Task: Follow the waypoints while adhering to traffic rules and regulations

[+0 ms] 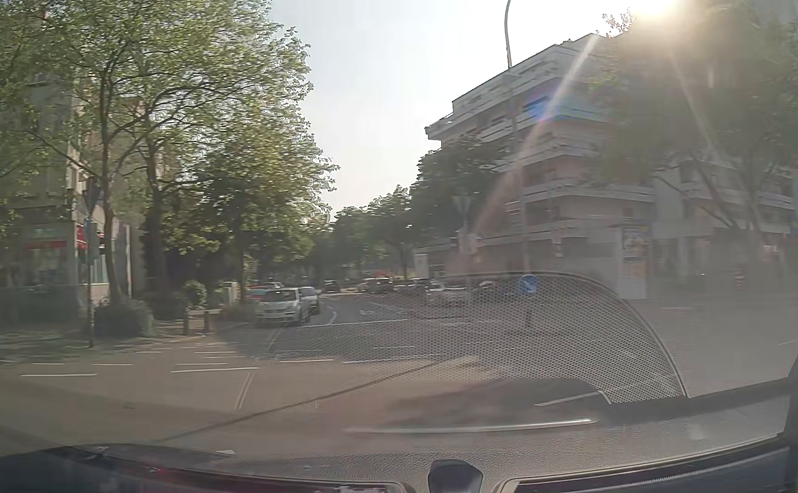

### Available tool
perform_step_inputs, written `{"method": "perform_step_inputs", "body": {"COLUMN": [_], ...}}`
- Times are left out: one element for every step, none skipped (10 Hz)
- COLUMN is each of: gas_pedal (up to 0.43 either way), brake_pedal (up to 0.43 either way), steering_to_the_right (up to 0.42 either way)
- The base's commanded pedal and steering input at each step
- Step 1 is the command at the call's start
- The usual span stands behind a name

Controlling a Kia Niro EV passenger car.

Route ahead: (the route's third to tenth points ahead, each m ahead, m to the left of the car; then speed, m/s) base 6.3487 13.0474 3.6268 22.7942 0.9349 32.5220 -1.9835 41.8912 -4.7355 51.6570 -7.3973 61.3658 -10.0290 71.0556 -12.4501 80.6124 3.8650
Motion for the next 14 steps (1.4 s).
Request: {"method": "perform_step_inputs", "body": {"gas_pedal": [0.079, 0.079, 0.079, 0.087, 0.087, 0.087, 0.087, 0.087, 0.098, 0.118, 0.118, 0.118, 0.130, 0.130], "brake_pedal": [0.000, 0.000, 0.000, 0.000, 0.000, 0.000, 0.000, 0.000, 0.000, 0.000, 0.000, 0.000, 0.000, 0.000], "steering_to_the_right": [-0.785, -0.783, -0.779, -0.774, -0.770, -0.764, -0.755, -0.742, -0.723, -0.709, -0.686, -0.672, -0.656, -0.643]}}
